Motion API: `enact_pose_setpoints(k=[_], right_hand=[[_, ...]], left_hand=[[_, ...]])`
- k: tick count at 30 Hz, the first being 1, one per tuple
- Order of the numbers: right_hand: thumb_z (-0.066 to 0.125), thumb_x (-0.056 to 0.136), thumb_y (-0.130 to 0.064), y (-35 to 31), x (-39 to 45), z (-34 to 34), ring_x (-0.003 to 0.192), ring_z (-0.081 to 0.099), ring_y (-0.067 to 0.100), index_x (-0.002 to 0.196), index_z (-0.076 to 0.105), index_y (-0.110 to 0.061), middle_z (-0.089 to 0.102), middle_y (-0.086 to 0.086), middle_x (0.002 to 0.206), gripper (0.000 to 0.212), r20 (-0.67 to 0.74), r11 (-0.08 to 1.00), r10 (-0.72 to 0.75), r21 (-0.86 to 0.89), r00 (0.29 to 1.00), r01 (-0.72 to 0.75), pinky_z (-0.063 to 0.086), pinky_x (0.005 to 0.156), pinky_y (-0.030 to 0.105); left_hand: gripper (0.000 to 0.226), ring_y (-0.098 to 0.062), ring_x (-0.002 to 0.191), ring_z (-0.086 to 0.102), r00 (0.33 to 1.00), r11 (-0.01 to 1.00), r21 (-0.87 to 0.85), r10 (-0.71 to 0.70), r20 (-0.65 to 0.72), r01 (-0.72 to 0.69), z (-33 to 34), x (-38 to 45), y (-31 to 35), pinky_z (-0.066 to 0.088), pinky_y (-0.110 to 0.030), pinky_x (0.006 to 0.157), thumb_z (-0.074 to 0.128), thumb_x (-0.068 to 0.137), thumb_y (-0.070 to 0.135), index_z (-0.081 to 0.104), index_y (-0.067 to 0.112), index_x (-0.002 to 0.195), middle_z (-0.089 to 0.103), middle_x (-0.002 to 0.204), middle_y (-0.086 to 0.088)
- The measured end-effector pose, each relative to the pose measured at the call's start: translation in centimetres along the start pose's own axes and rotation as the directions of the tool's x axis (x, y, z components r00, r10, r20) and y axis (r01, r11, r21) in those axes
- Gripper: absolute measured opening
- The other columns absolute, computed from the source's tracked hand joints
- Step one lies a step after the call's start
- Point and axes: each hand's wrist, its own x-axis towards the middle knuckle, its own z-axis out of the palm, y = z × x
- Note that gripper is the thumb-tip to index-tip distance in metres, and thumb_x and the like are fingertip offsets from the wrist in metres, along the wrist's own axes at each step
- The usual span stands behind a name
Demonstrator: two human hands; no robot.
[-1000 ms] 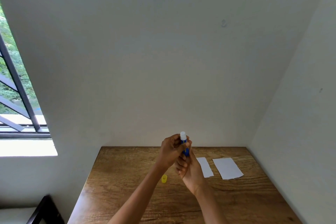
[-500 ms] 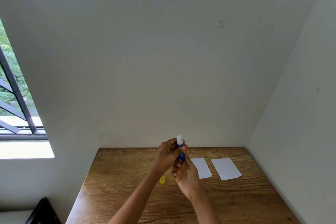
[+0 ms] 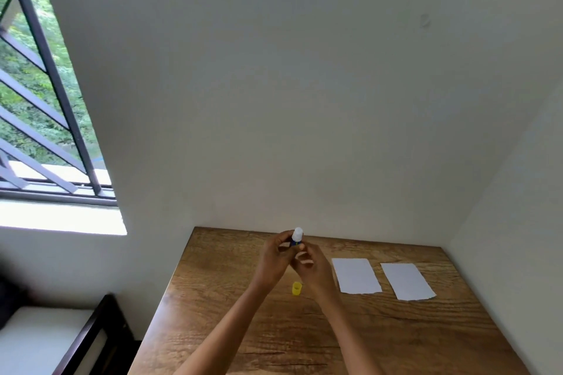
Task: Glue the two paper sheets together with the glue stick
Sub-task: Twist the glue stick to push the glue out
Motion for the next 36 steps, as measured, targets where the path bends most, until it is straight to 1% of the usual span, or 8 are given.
enact_pose_setpoints(k=[5, 9, 18, 24, 27, 30, 34, 36], right_hand=[[0.061, 0.087, -0.029, 1.0, 2.1, 3.7, 0.086, 0.06, 0.009, 0.103, 0.066, -0.025, 0.066, -0.009, 0.09, 0.017, -0.001, 0.942, -0.138, -0.308, 0.99, 0.131, 0.044, 0.065, 0.017], [0.055, 0.089, -0.031, 2.5, 4.1, 6.0, 0.094, 0.061, 0.015, 0.106, 0.066, -0.024, 0.07, -0.002, 0.097, 0.02, 0.098, 0.853, -0.098, -0.505, 0.99, 0.134, 0.052, 0.074, 0.029], [0.052, 0.091, -0.022, 4.3, 5.5, 7.1, 0.086, 0.065, 0.018, 0.103, 0.064, -0.019, 0.072, 0.003, 0.098, 0.017, 0.107, 0.877, -0.015, -0.476, 0.994, 0.064, 0.04, 0.062, 0.02], [0.052, 0.09, -0.023, 3.9, 5.4, 6.7, 0.102, 0.062, 0.021, 0.111, 0.06, -0.019, 0.066, 0.002, 0.109, 0.023, 0.151, 0.903, 0.032, -0.429, 0.988, 0.036, 0.05, 0.081, 0.032], [0.066, 0.081, -0.02, 4.0, 4.6, 5.4, 0.129, 0.042, 0.02, 0.135, 0.041, -0.018, 0.044, 0.002, 0.138, 0.06, 0.171, 0.93, 0.115, -0.365, 0.978, -0.046, 0.042, 0.104, 0.038], [0.065, 0.084, -0.017, 4.2, 3.4, 2.7, 0.126, 0.043, 0.018, 0.133, 0.042, -0.015, 0.041, 0.004, 0.137, 0.054, 0.052, 0.952, 0.07, -0.302, 0.996, -0.051, 0.041, 0.102, 0.03], [0.051, 0.09, -0.01, 5.6, 2.0, -1.6, 0.112, 0.052, 0.027, 0.113, 0.056, -0.007, 0.051, 0.012, 0.12, 0.024, -0.256, 0.943, 0.039, -0.31, 0.966, -0.12, 0.045, 0.092, 0.035], [0.05, 0.091, -0.01, 6.8, 1.6, -3.6, 0.117, 0.048, 0.029, 0.114, 0.055, -0.005, 0.05, 0.015, 0.122, 0.023, -0.372, 0.917, 0.092, -0.329, 0.924, -0.224, 0.043, 0.094, 0.037]], left_hand=[[0.029, -0.006, 0.094, 0.063, 0.992, 0.993, 0.061, -0.093, -0.082, 0.098, -2.3, -0.2, -3.8, 0.049, -0.011, 0.075, 0.065, 0.085, 0.007, 0.065, 0.01, 0.114, 0.068, 0.1, 0.005], [0.032, -0.009, 0.095, 0.064, 0.981, 0.983, 0.087, -0.15, -0.122, 0.162, -3.6, -0.1, -7.2, 0.045, 0.0, 0.07, 0.065, 0.085, 0.006, 0.064, 0.012, 0.116, 0.066, 0.1, 0.008], [0.04, 0.001, 0.099, 0.058, 0.968, 0.972, 0.061, -0.22, -0.119, 0.228, -3.4, -0.3, -10.5, 0.044, 0.002, 0.076, 0.061, 0.088, 0.01, 0.056, 0.015, 0.127, 0.063, 0.117, 0.003], [0.046, -0.011, 0.111, 0.055, 0.945, 0.957, 0.061, -0.269, -0.185, 0.284, -3.0, -0.8, -10.1, 0.047, -0.028, 0.094, 0.061, 0.089, 0.018, 0.048, 0.015, 0.132, 0.058, 0.122, 0.003], [0.03, -0.01, 0.098, 0.057, 0.916, 0.977, 0.043, -0.18, -0.358, 0.209, -2.6, -2.3, -9.5, 0.045, -0.018, 0.077, 0.058, 0.09, 0.017, 0.052, 0.019, 0.119, 0.059, 0.109, 0.006], [0.012, -0.007, 0.083, 0.051, 0.912, 0.988, 0.137, -0.002, -0.41, 0.064, -0.9, -3.5, -7.9, 0.038, -0.018, 0.068, 0.053, 0.091, 0.011, 0.05, 0.021, 0.099, 0.052, 0.09, 0.006], [0.014, 0.006, 0.081, 0.042, 0.969, 0.972, 0.219, 0.135, -0.207, -0.089, 3.6, -2.8, -4.7, 0.036, -0.008, 0.07, 0.047, 0.088, 0.01, 0.046, 0.021, 0.098, 0.044, 0.087, 0.013], [0.019, 0.003, 0.086, 0.044, 0.992, 0.976, 0.211, 0.067, -0.104, -0.044, 6.3, -2.1, -3.6, 0.036, -0.008, 0.072, 0.047, 0.088, 0.006, 0.048, 0.018, 0.103, 0.048, 0.095, 0.007]])
